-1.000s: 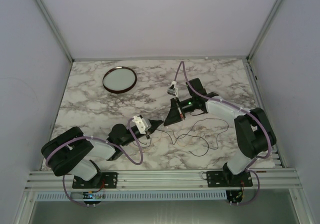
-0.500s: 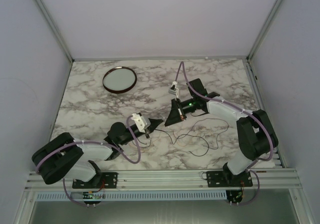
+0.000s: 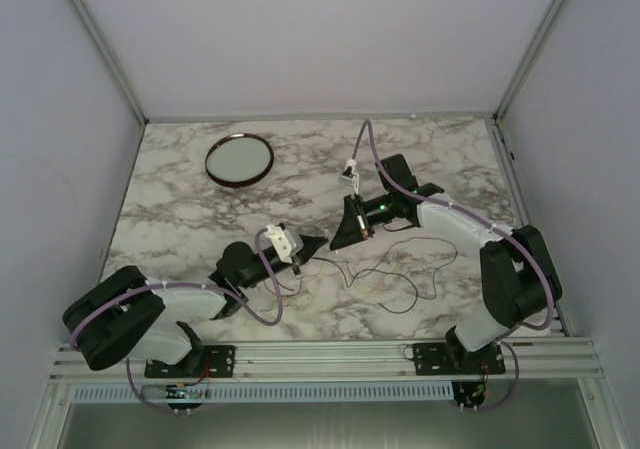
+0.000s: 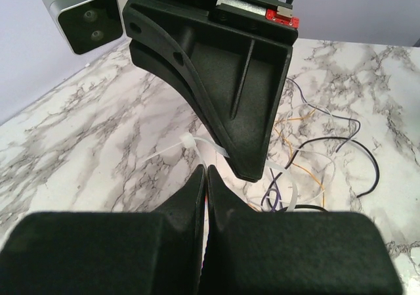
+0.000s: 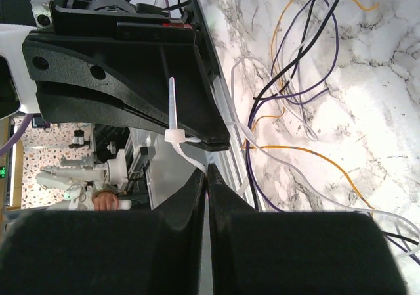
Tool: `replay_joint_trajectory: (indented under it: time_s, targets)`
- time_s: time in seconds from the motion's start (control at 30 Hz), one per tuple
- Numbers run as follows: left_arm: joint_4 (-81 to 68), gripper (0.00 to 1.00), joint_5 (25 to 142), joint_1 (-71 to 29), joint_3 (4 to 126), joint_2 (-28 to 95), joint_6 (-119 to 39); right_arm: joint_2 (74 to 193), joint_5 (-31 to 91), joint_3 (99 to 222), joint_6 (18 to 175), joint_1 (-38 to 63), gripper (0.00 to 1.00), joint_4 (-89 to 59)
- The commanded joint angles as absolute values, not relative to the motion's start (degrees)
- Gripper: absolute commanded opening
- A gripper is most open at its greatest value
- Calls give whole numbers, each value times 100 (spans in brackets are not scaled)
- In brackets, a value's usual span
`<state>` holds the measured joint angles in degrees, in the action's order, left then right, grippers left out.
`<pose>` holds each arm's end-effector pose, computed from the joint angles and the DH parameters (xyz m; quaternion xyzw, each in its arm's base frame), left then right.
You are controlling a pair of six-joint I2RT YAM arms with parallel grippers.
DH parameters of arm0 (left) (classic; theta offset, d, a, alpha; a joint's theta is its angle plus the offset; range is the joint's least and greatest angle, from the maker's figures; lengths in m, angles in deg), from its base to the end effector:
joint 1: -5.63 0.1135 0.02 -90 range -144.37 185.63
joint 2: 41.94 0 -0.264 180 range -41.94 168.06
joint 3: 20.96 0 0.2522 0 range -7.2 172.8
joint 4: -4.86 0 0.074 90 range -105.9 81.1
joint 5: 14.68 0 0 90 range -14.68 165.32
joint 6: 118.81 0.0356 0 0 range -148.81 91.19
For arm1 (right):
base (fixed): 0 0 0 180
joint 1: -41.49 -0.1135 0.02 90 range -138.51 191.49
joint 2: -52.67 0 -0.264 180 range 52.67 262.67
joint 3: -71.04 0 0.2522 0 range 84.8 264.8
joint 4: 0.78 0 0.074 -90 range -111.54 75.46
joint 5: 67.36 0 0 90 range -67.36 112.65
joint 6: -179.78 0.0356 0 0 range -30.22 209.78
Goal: Zip-tie the wires
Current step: Tie the cable at the center of the board.
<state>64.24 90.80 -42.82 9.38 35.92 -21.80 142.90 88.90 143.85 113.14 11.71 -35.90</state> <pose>0.1526 -0.1865 0.2079 0.3831 0.5041 -0.3516 0.6895 0.2576 0.1849 0.2319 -0.2196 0.7820 0.5832 0.0090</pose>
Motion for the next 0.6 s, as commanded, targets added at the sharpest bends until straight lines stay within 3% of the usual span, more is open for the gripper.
replay_joint_trajectory:
  time_s: [0.0, 0.57]
  targets:
    - [6475, 0, 9209, -4359, 1106, 3568, -2219, 14057, 8733, 14579, 11281, 1187, 0, -3510]
    - [6203, 0, 9131, -4359, 1243, 3424, -2661, 13772, 8539, 14488, 11361, 1143, 0, -3511]
